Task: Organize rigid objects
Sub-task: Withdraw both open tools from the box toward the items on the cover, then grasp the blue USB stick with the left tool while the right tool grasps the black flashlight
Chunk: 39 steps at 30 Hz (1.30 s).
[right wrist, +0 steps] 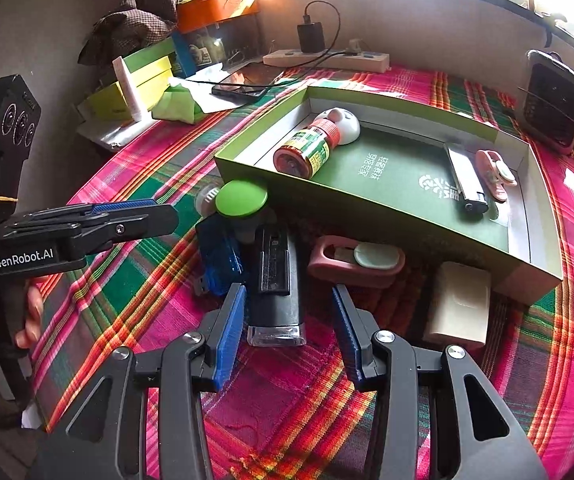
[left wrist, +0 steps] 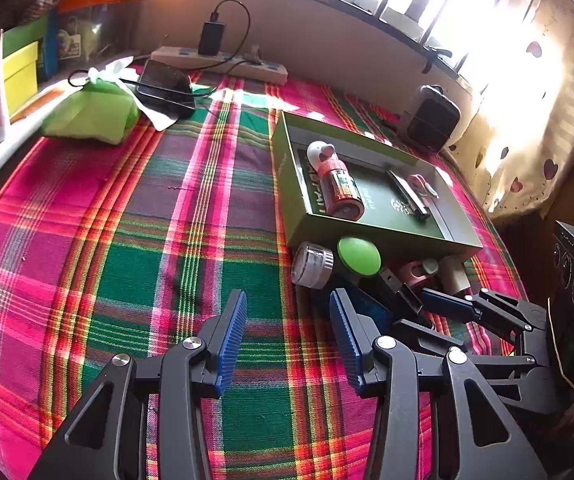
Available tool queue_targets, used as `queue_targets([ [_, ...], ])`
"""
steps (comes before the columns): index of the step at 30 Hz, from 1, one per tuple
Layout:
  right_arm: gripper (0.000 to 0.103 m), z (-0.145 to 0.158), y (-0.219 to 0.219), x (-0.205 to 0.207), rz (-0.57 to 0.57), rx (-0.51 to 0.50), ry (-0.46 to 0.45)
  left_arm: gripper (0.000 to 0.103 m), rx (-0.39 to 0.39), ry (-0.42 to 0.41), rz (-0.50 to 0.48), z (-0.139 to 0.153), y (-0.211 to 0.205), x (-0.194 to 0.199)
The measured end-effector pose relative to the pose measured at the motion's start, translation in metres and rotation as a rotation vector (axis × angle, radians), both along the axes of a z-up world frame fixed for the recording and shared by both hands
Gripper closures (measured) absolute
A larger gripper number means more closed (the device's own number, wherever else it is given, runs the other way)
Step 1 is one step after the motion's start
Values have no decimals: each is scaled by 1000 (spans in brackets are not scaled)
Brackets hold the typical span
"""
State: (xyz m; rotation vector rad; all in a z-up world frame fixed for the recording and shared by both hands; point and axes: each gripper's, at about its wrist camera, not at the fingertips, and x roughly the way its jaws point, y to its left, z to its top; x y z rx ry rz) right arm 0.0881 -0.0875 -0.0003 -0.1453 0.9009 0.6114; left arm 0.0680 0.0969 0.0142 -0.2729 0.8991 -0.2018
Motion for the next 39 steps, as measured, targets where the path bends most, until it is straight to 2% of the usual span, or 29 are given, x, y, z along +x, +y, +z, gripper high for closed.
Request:
queue_targets([
  [3,60,-1,1,-3,9,-17,-11,60,-3,3,-2,-1,0,1],
  [7,73,-1,2,-5,8,-37,-25,60,-6,5,-6,-2,0,1],
  [17,74,-1,8,-15,72,-51,-21,60,-10,8,-6,-2,0,-3],
  [29,74,-2,14,-26,142,9,34,60,-20,26,-38,-1,-11,-7],
  [39,74,0,-9,-29,67,22,21,60,53,48,-55,-7,-33,-3],
])
